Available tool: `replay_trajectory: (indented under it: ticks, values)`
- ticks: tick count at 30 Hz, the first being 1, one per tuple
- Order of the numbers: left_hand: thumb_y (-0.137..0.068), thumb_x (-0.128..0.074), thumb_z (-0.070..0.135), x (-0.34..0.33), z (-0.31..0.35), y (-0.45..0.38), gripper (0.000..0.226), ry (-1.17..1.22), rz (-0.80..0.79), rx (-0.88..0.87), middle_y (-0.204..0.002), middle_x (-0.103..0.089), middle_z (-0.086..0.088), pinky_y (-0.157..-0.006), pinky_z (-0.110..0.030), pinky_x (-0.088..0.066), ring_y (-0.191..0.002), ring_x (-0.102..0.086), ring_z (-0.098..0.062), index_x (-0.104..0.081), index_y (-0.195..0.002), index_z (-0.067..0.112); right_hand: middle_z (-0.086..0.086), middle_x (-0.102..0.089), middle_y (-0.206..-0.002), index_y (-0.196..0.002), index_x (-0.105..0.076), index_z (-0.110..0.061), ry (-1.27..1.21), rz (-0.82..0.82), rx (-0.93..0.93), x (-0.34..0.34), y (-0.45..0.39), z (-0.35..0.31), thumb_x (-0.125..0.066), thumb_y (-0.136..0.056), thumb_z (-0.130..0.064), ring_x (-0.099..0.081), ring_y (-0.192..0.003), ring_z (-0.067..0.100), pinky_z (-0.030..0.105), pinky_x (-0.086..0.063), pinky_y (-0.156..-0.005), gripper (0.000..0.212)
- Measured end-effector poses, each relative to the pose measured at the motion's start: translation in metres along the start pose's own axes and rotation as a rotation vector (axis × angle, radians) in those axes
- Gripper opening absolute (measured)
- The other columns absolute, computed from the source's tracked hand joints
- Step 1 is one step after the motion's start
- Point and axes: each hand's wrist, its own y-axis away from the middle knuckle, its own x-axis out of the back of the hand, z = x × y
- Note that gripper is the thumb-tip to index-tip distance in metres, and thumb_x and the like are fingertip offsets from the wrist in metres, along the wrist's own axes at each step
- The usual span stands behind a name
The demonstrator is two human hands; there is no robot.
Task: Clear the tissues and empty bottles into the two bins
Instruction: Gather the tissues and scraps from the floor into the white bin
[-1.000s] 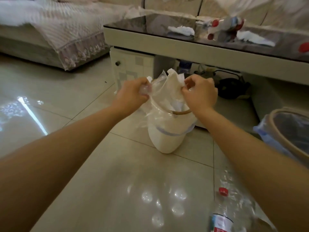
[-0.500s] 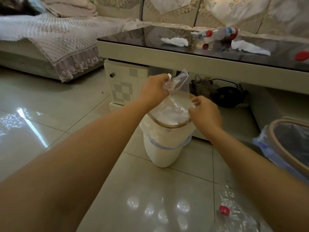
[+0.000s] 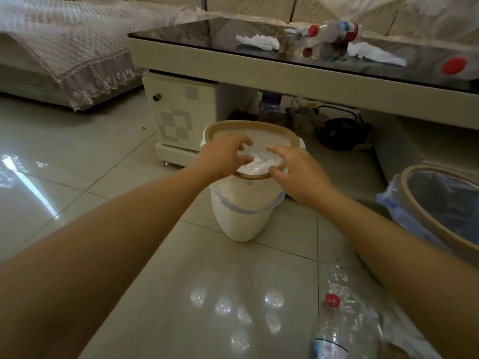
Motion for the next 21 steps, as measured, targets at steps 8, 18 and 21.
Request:
replay_trajectory:
  ticks: [8,18,21]
  values:
    - [-0.086,-0.06,0.046,0.023,-0.026,0.114,0.038,-0.122,0.008,-0.067,-0.118,-0.059,0.009,-0.078,-0.028,-0.049,-0.099,-0.058,-0.008,-0.053,-0.121,0.032,0.002,-0.059,-0.124,-0.13,-0.052,-0.023,0.024,-0.004,0.263,-0.048,0.051,-0.062,-0.052,-0.087,-0.041,-0.051,-0.115,0.023,0.043,-0.044,-0.096,0.047]
    - [-0.083,-0.065,0.046,0.002,-0.142,0.324,0.049,-0.156,-0.451,0.368,-0.123,-0.055,0.007,-0.079,-0.031,-0.045,-0.105,-0.056,-0.014,-0.047,-0.127,0.034,0.004,-0.054,-0.131,-0.131,-0.052,-0.021,0.106,-0.299,0.444,-0.137,0.159,-0.117,-0.063,-0.083,-0.035,-0.048,-0.12,0.026,0.042,-0.04,-0.095,0.051]
    - [-0.082,-0.066,0.046,-0.003,-0.158,0.356,0.051,-0.178,-0.529,0.422,-0.123,-0.055,0.007,-0.077,-0.029,-0.042,-0.106,-0.056,-0.015,-0.047,-0.128,0.034,0.006,-0.055,-0.131,-0.129,-0.054,-0.02,0.104,-0.363,0.498,-0.158,0.178,-0.13,-0.065,-0.082,-0.034,-0.049,-0.121,0.029,0.045,-0.04,-0.093,0.051]
